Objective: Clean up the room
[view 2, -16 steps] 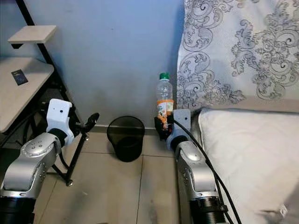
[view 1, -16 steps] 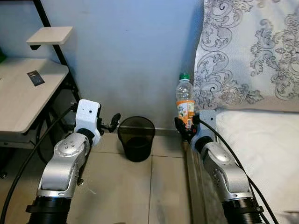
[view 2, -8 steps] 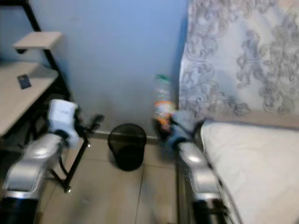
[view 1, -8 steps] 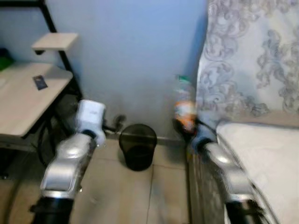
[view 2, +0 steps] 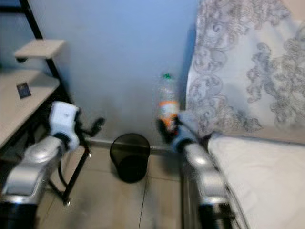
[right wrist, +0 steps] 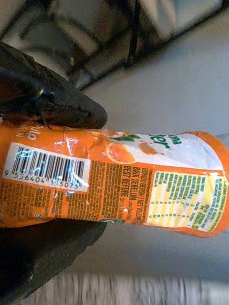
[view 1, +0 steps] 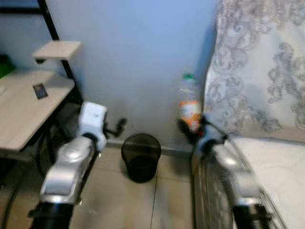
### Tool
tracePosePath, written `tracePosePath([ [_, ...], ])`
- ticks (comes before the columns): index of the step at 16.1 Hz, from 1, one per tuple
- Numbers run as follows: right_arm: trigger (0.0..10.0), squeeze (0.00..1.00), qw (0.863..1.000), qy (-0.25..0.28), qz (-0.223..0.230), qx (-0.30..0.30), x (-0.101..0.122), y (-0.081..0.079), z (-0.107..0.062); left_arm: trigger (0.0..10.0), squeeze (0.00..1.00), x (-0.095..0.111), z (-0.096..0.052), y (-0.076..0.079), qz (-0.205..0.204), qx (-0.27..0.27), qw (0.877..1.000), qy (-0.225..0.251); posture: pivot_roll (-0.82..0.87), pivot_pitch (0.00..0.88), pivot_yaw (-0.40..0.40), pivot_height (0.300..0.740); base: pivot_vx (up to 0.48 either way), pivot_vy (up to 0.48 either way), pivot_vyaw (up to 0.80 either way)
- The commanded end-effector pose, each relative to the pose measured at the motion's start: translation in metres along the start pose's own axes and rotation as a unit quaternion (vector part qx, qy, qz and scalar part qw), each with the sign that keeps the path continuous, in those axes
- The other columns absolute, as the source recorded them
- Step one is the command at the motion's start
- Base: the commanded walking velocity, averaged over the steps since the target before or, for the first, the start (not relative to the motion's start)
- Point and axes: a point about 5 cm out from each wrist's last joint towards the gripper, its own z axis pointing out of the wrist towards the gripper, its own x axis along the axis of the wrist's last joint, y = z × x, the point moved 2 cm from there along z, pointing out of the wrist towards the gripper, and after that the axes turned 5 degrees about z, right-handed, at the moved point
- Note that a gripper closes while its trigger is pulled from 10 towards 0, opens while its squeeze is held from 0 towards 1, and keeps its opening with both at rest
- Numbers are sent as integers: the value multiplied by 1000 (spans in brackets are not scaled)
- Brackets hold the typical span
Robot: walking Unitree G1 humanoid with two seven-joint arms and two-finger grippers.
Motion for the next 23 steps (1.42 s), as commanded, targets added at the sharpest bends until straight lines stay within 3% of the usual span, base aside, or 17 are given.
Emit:
tracePosePath([
  [1,10000,0,1000,1,-2,31,3,-16,4,10000,0,1,-3,-9,6,13,1000,0,104,0,19,740,337,0,0],
  [4,10000,0,1000,-4,-14,27,2,-14,4,10000,0,2,-2,-10,9,13,1000,0,105,0,18,740,335,0,529],
  [6,10000,0,1000,-2,2,16,3,-11,4,10000,0,2,-2,-10,12,13,1000,0,105,0,19,740,336,0,0],
  [20,10000,0,1000,-8,-2,12,0,-11,2,10000,0,0,-5,-7,25,6,1000,-5,109,0,13,740,335,0,0],
  [23,10000,0,999,-13,-20,29,-1,-14,2,10000,0,-1,-5,-6,26,4,1000,-5,109,0,13,740,335,0,477],
])
